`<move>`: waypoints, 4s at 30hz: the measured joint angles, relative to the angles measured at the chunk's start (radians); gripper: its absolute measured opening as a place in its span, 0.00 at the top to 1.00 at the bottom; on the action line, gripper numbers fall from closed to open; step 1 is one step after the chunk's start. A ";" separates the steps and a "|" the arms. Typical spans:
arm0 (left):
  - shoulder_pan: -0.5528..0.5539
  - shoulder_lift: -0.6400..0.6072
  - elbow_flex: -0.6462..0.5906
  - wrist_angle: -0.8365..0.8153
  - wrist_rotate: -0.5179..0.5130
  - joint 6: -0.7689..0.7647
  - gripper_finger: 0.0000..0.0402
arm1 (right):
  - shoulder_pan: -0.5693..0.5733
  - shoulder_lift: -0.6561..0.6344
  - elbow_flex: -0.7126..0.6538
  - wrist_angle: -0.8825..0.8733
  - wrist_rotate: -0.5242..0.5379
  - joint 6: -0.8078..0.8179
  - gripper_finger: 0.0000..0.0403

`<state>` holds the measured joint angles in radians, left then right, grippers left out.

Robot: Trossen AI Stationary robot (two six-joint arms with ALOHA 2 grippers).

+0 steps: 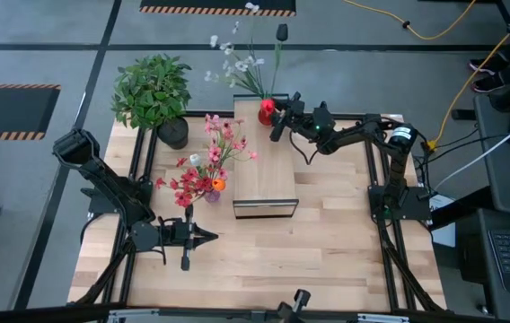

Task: Pick and place flowers into a vace then onto a shelf
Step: Put the red vase on the shelf

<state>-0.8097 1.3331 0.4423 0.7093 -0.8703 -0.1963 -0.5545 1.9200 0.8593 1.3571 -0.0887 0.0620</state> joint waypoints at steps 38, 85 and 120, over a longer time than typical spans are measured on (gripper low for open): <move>0.000 0.000 0.000 -0.023 0.000 0.000 0.99 | 0.000 0.008 0.000 -0.050 0.044 -0.066 0.64; 0.000 0.000 0.000 -0.033 0.001 0.000 0.99 | 0.000 -0.037 -0.002 -0.138 0.013 -0.100 0.42; 0.000 0.000 0.000 -0.033 0.001 -0.003 0.99 | 0.002 -0.148 -0.068 -0.248 0.011 -0.180 0.42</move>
<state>-0.8097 1.3334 0.4423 0.6764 -0.8694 -0.1989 -0.5522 1.7721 0.7912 1.1095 -0.0779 -0.1176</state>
